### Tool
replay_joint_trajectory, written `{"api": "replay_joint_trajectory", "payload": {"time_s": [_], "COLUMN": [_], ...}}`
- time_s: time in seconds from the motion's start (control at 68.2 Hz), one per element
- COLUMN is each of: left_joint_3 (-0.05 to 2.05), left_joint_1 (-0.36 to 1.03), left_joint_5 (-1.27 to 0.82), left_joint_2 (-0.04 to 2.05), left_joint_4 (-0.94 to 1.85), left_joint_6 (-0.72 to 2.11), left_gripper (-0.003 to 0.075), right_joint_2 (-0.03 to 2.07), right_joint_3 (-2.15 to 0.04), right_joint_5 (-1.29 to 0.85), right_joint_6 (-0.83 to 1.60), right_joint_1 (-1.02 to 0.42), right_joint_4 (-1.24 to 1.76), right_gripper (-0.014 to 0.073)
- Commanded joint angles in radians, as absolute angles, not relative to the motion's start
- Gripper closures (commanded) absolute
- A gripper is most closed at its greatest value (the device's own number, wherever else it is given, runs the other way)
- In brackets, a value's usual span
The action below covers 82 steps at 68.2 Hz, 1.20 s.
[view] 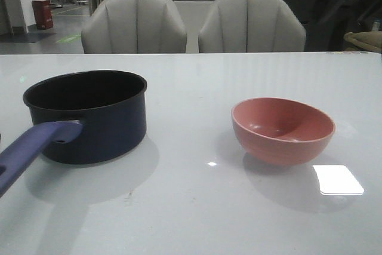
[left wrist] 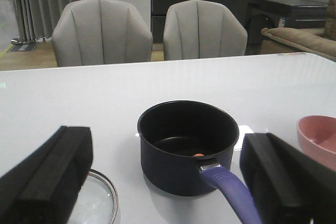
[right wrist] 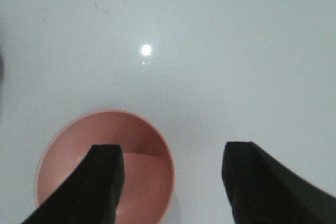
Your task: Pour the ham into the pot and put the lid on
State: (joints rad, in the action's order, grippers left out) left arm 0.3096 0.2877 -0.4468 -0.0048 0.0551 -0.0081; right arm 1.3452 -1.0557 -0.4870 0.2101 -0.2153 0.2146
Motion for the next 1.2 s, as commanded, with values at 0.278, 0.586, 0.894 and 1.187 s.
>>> {"api": "replay_joint_trajectory", "payload": {"time_s": [0.278, 0.586, 0.894, 1.187], "left_joint_3": [0.334, 0.334, 0.334, 0.338], "left_joint_1": [0.296, 0.296, 0.296, 0.296], "left_joint_5": [-0.373, -0.373, -0.373, -0.366], "left_joint_2": [-0.008, -0.008, -0.008, 0.004], "left_joint_4": [0.059, 0.059, 0.059, 0.059], "left_joint_6": [-0.008, -0.008, -0.008, -0.011], "left_gripper": [0.0097, 0.0097, 0.0097, 0.0097], "right_joint_2": [0.878, 0.444, 0.261, 0.261], "right_joint_3": [-0.704, -0.381, -0.222, -0.222], "right_joint_5": [-0.15, -0.029, -0.025, -0.027], "right_joint_6": [0.222, 0.222, 0.222, 0.222], "right_joint_1": [-0.264, -0.264, -0.264, -0.264], "right_joint_4": [0.221, 0.223, 0.223, 0.224], "right_gripper": [0.0081, 0.0081, 0.0281, 0.0435]}}
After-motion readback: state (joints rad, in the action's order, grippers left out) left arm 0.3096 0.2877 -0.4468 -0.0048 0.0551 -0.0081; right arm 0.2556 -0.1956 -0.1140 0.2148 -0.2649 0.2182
